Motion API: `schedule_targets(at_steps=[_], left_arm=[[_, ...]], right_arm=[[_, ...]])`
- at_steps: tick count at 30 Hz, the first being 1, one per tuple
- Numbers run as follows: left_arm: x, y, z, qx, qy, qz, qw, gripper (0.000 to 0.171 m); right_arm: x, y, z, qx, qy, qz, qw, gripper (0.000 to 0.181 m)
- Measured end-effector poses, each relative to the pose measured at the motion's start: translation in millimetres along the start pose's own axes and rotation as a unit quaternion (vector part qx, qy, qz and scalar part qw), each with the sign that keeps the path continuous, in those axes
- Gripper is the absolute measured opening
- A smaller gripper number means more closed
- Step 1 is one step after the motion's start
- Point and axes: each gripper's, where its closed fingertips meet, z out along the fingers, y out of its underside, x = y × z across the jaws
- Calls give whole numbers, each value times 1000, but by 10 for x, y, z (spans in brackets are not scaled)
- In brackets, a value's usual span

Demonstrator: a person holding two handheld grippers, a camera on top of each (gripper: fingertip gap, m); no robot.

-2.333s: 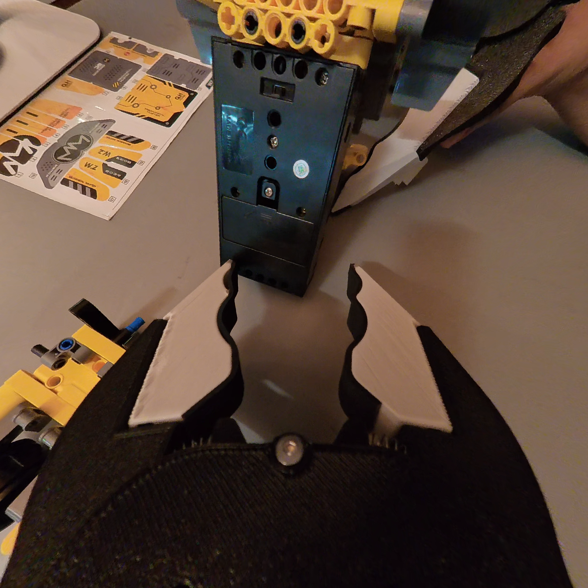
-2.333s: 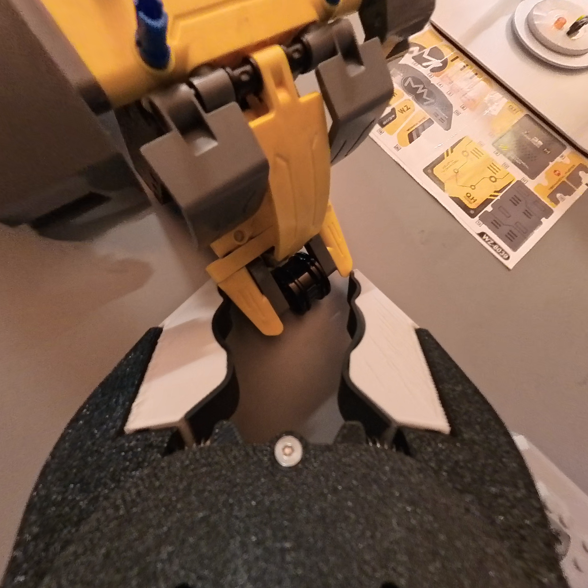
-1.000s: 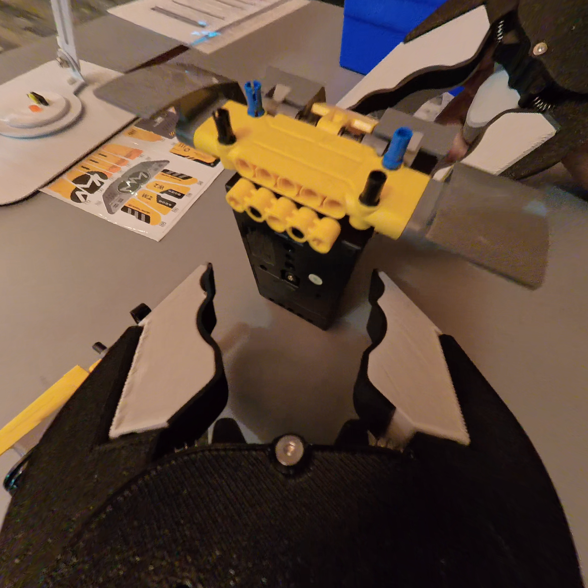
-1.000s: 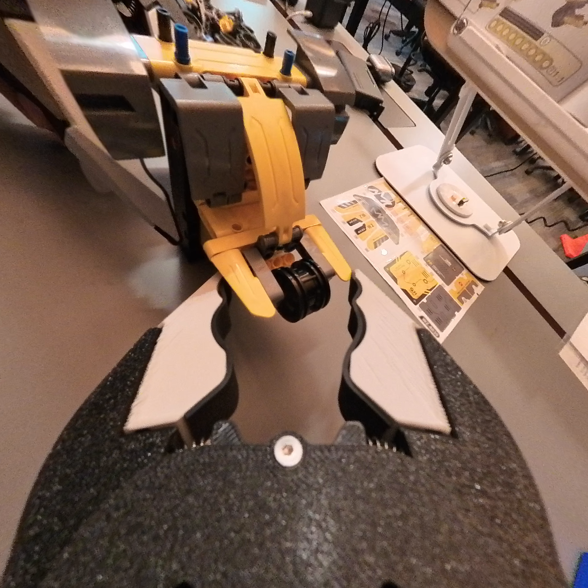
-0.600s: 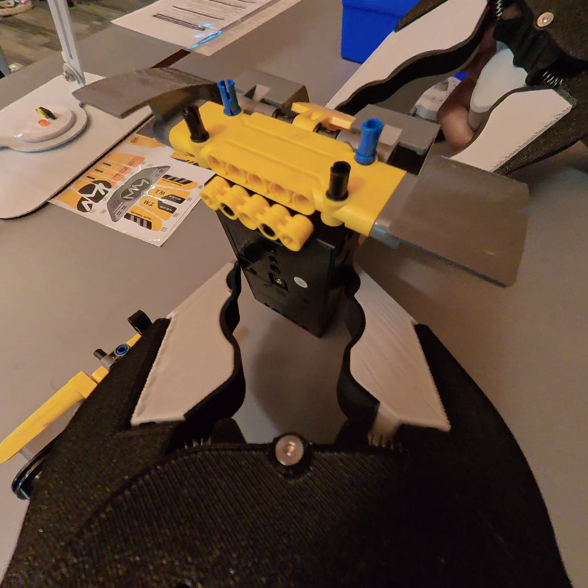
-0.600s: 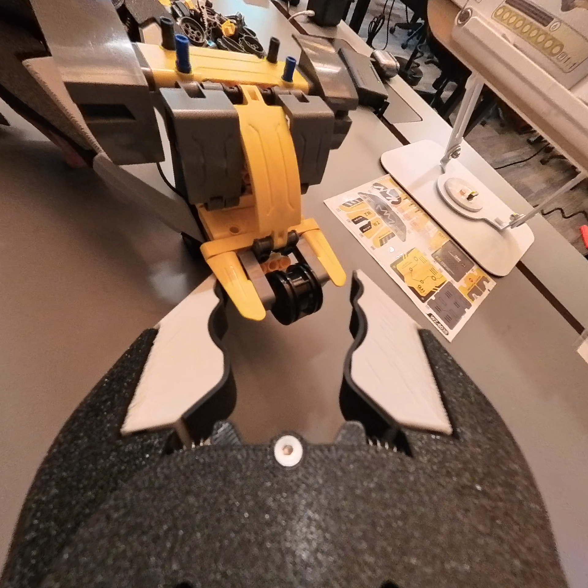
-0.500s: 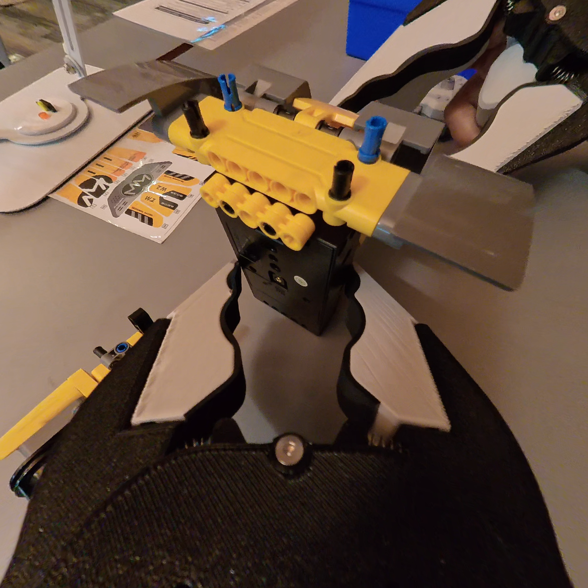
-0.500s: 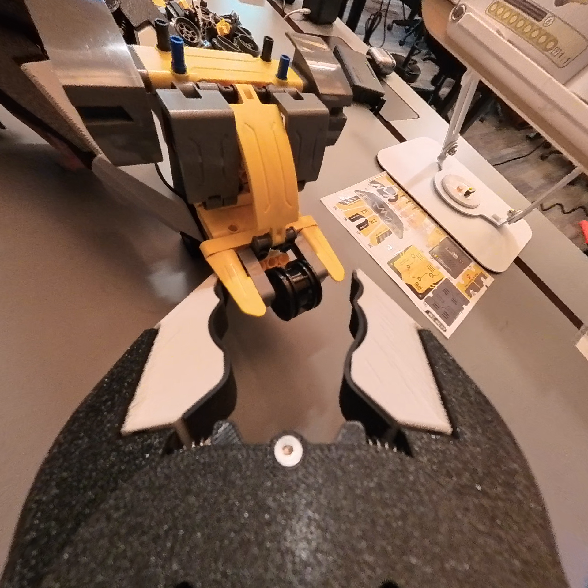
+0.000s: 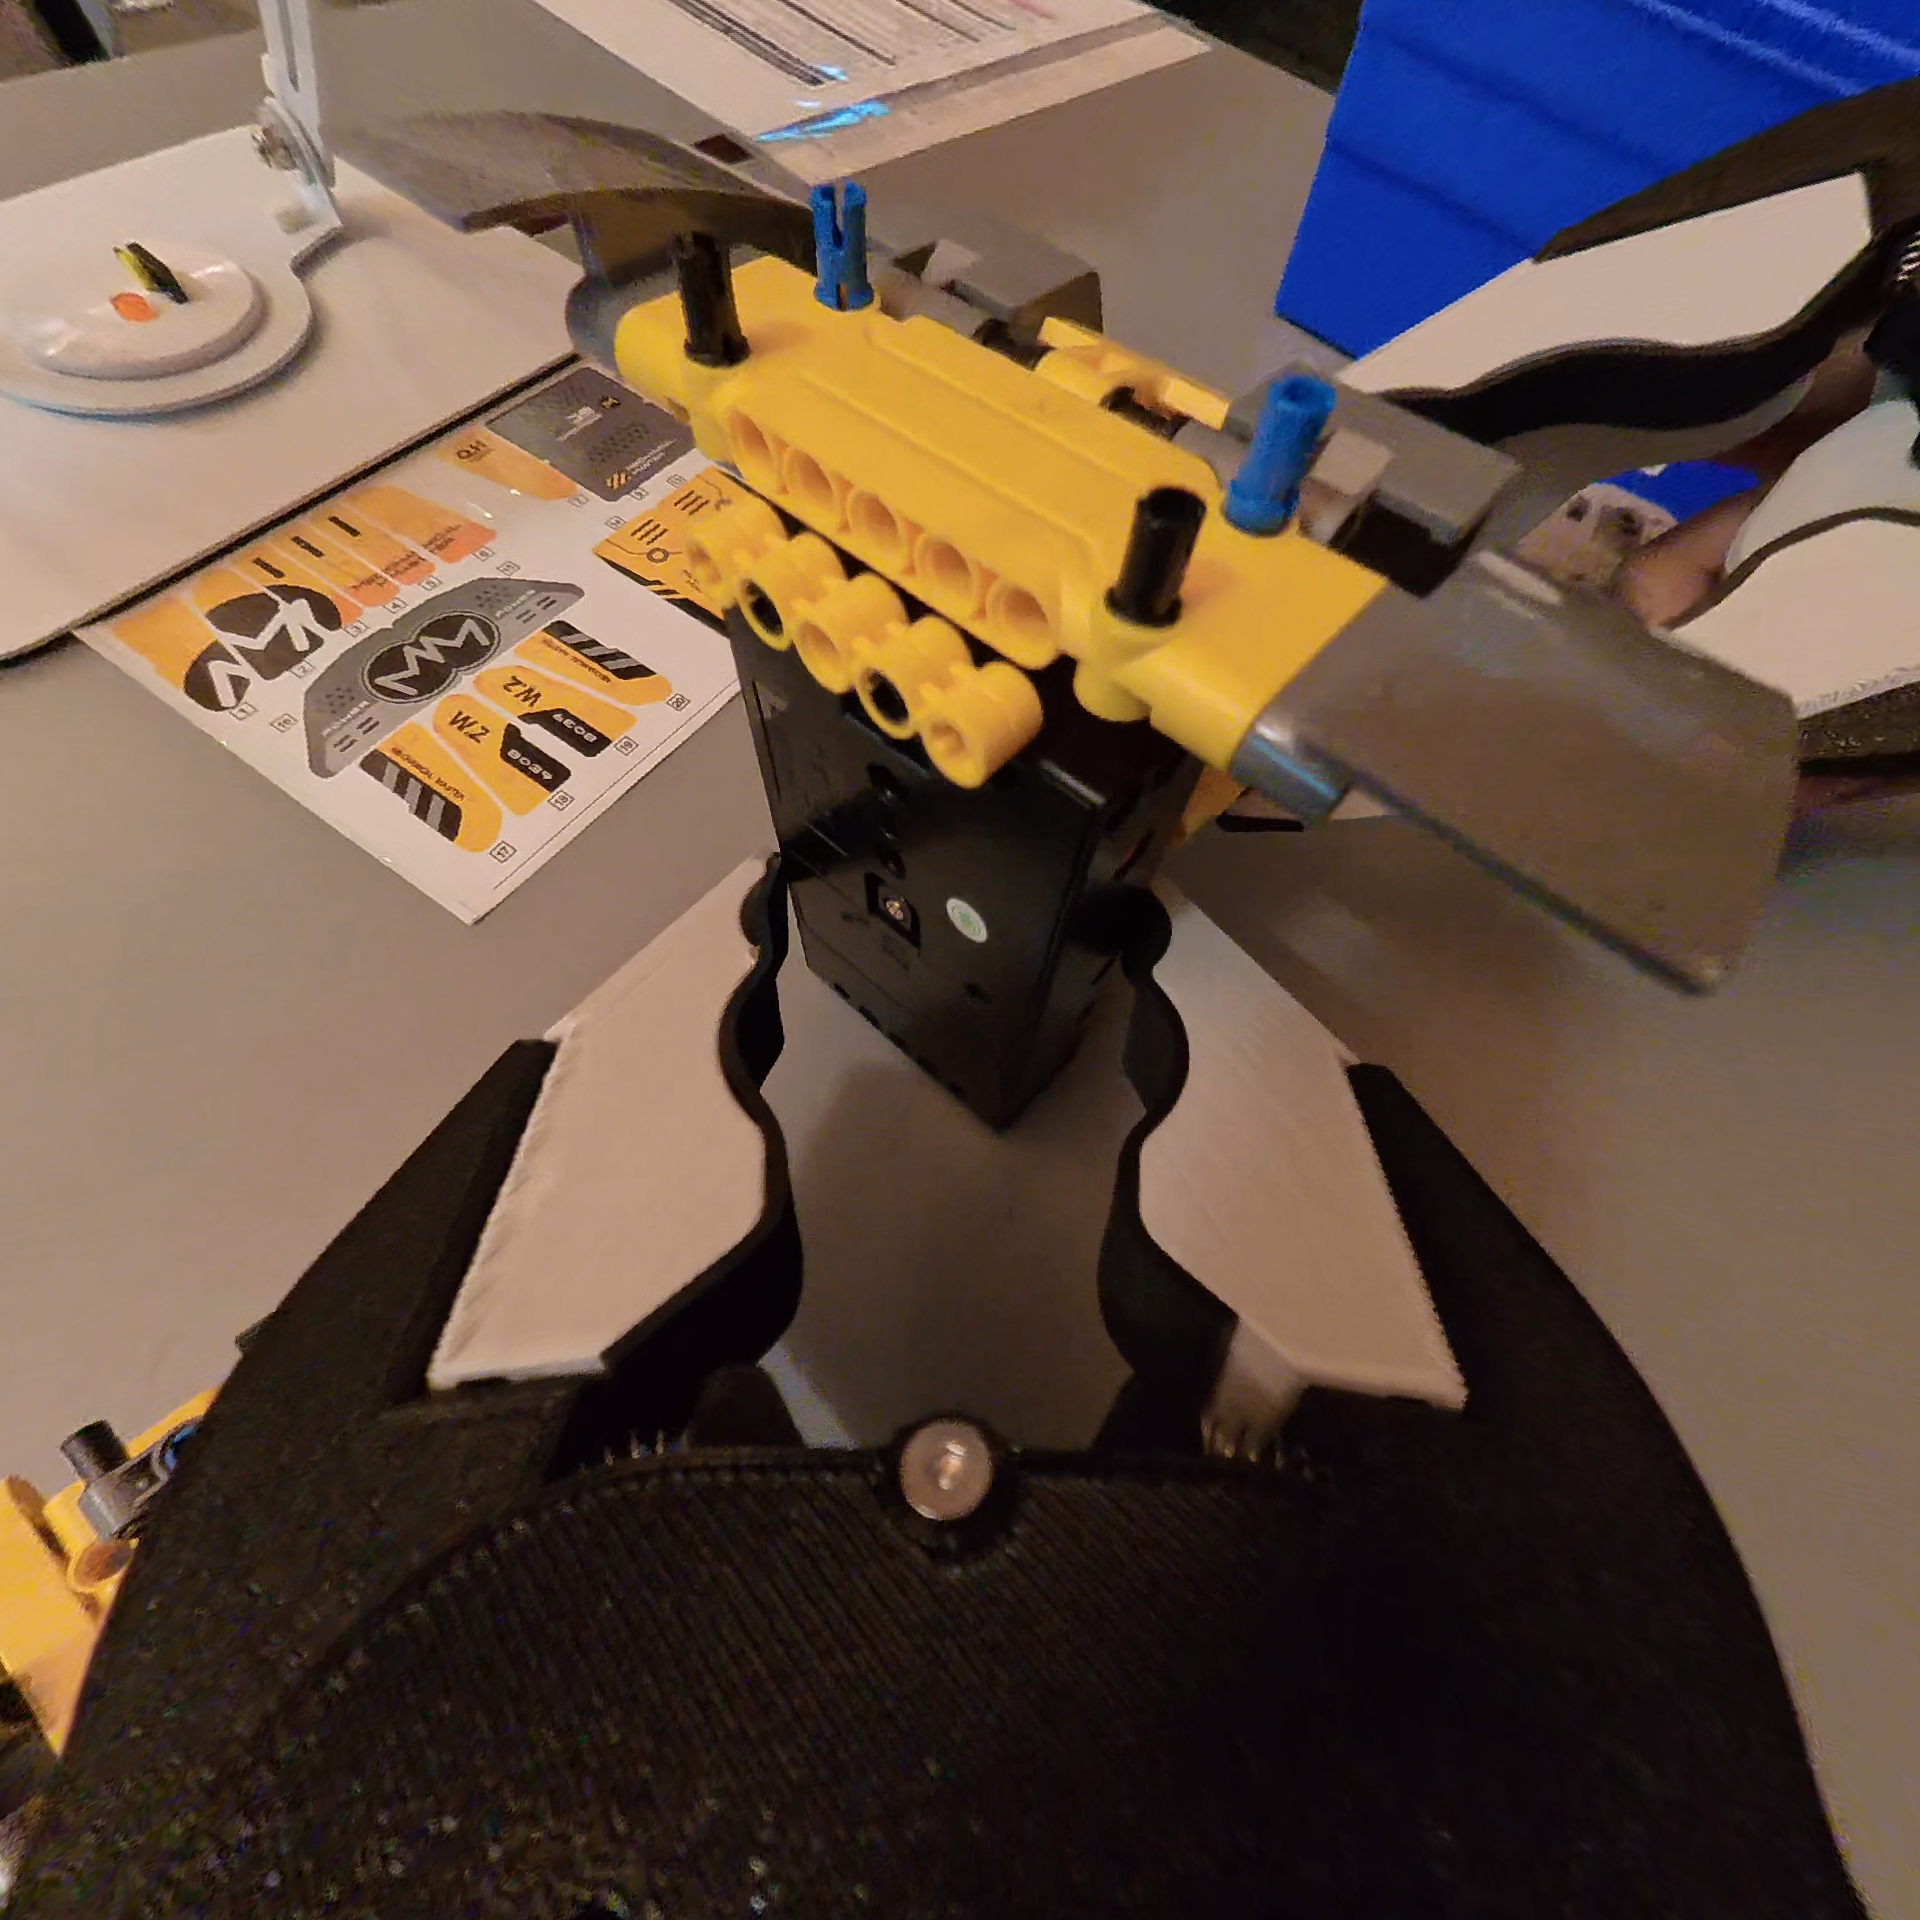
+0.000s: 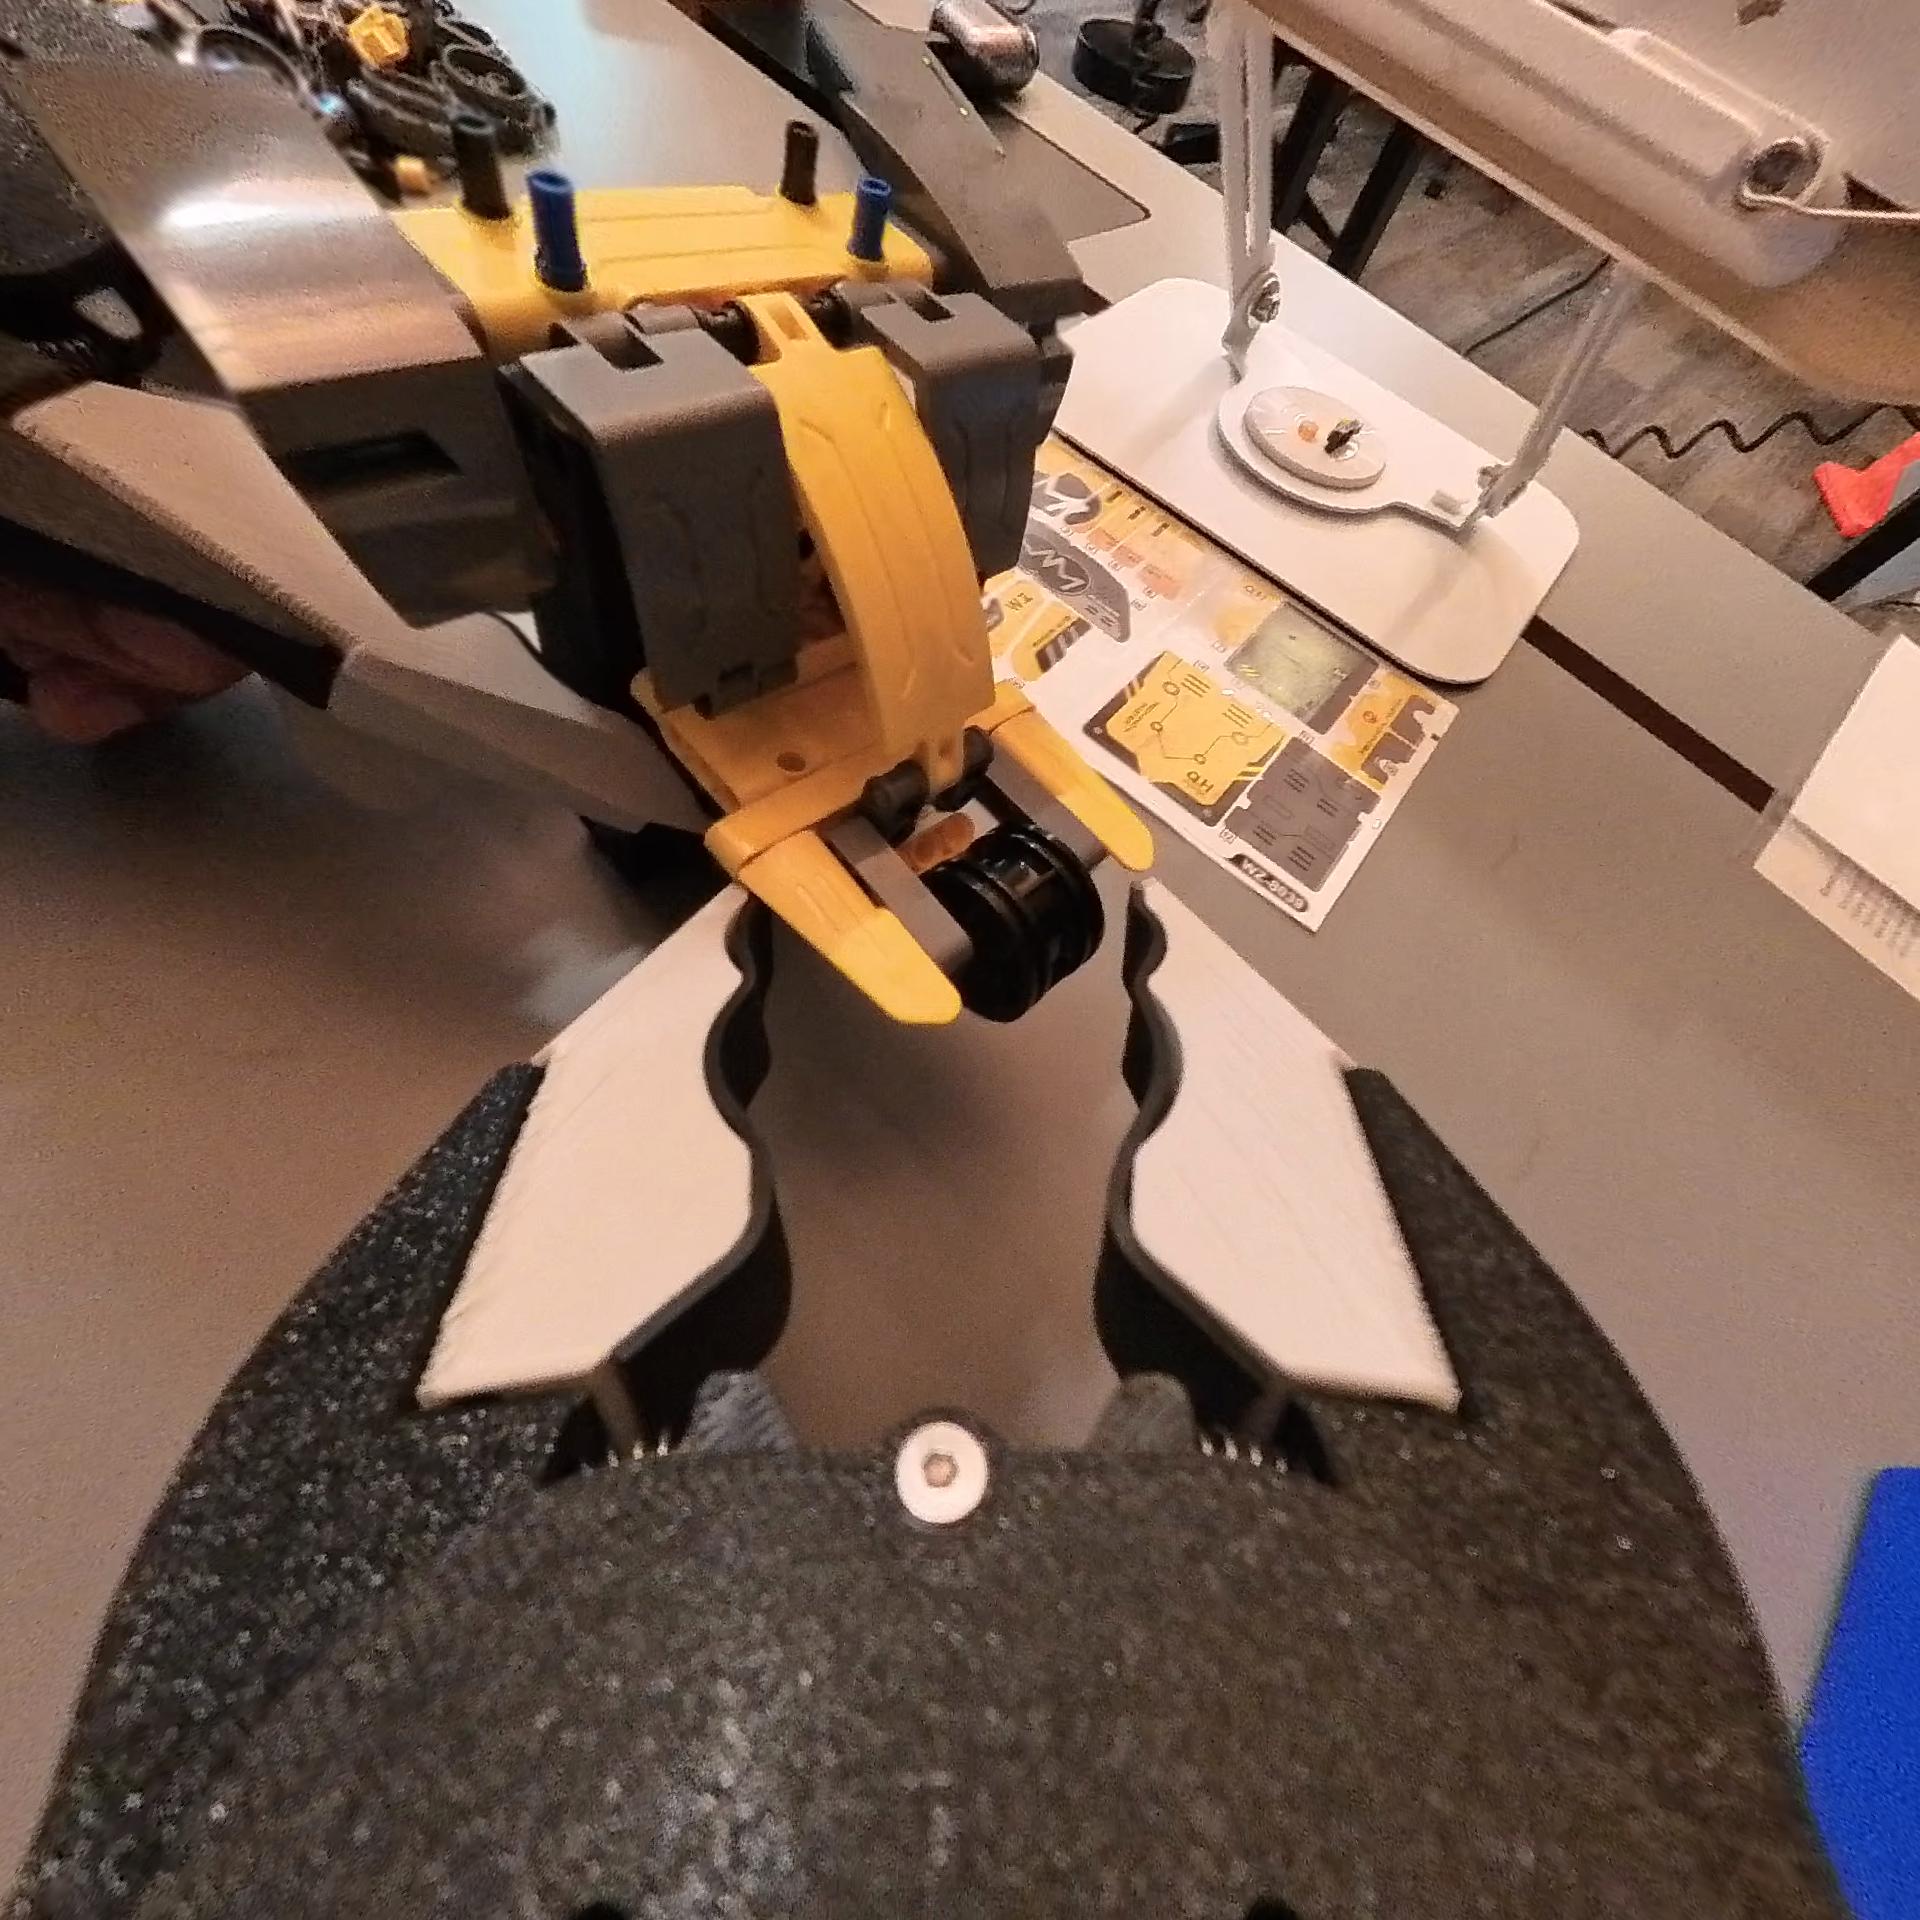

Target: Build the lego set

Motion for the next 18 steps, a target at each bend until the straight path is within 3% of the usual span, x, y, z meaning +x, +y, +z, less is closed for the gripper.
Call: schedule_targets(at_steps=[18], left_arm=[[-29,17,-14,-1,-34,25,999,61]], right_arm=[[47,-65,-125,4,9,-11,1000,77]])
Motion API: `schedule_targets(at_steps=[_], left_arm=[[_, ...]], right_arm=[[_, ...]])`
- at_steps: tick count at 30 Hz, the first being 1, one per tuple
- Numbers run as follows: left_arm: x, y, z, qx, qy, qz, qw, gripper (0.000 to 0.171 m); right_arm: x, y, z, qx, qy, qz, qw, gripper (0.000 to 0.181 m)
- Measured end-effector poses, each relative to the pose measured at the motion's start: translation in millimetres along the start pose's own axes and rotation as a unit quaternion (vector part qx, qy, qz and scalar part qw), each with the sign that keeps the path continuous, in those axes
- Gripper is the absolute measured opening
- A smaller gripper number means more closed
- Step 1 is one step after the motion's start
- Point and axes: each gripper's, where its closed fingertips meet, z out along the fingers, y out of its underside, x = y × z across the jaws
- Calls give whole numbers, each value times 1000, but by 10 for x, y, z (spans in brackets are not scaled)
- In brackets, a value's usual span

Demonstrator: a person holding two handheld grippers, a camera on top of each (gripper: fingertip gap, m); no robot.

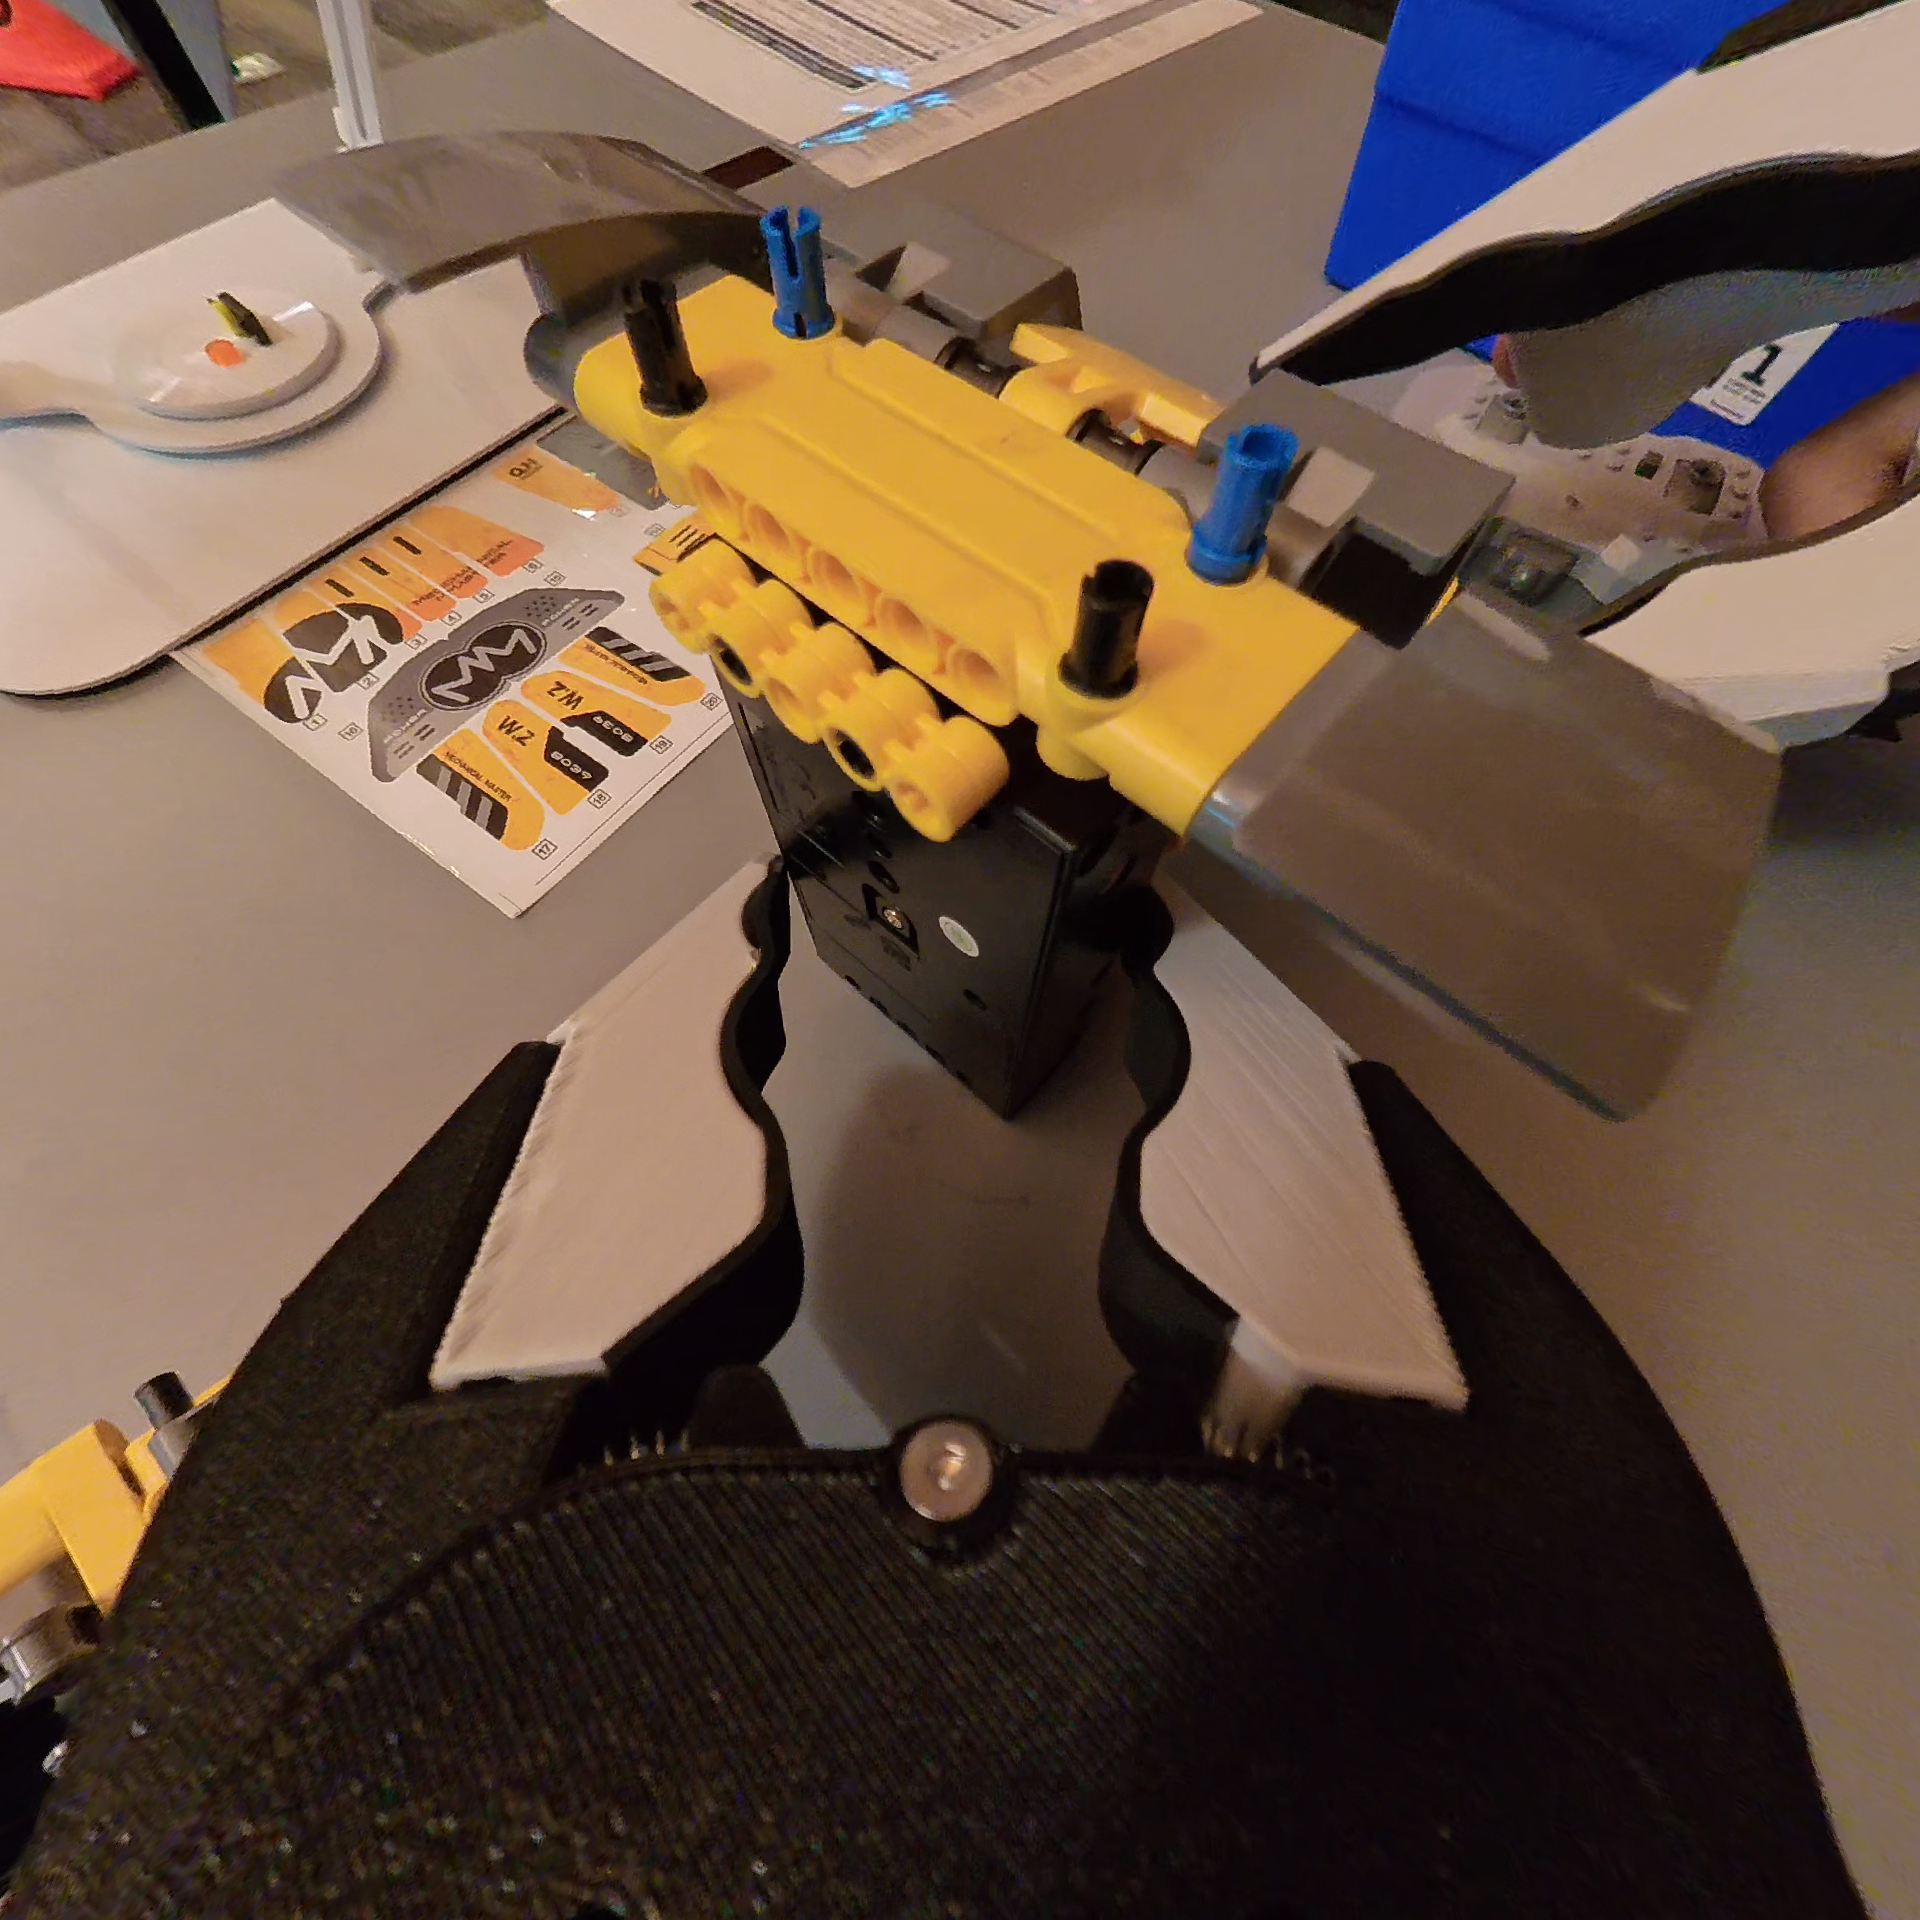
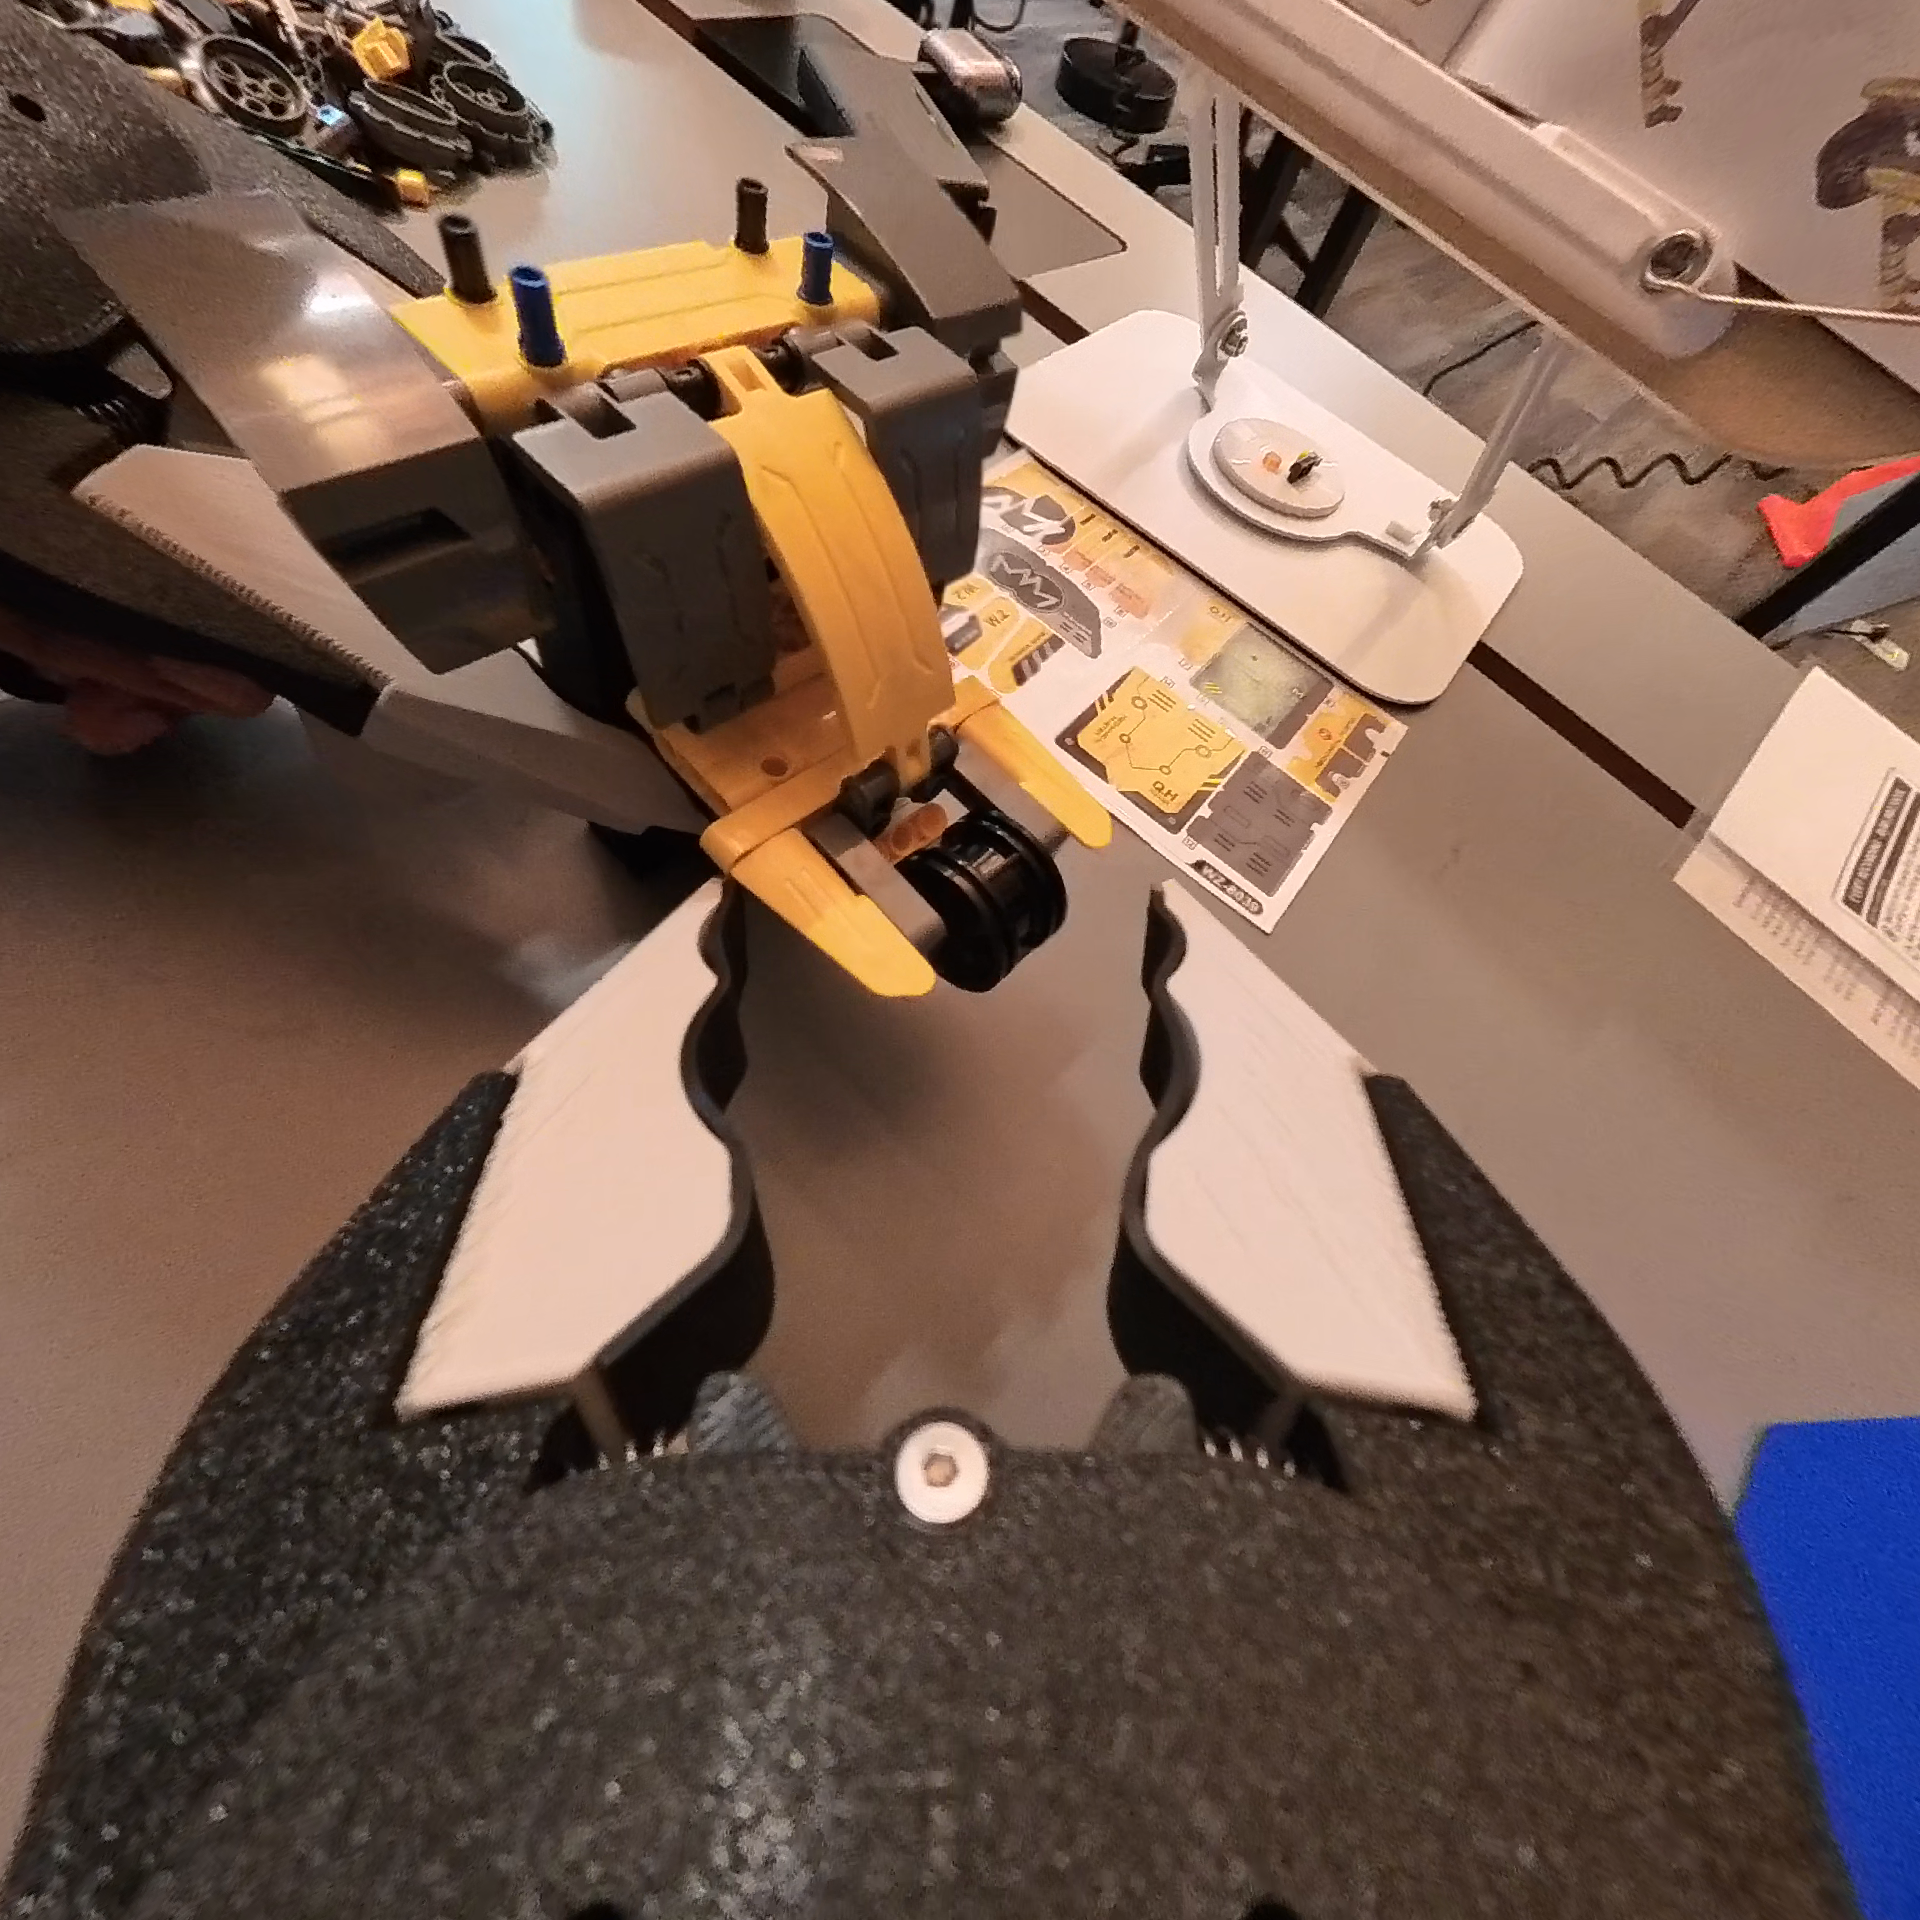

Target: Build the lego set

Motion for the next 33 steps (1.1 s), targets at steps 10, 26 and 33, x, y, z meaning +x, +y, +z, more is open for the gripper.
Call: schedule_targets(at_steps=[10,26,33], left_arm=[[-18,14,-10,-2,-5,1,1000,62],[-4,46,-39,-5,-11,20,1000,64],[-8,60,-66,-4,-28,47,998,69]], right_arm=[[166,-47,-160,20,-5,44,999,72],[-268,-368,-85,110,-86,65,988,71],[-211,-398,-93,123,-64,58,989,75]])
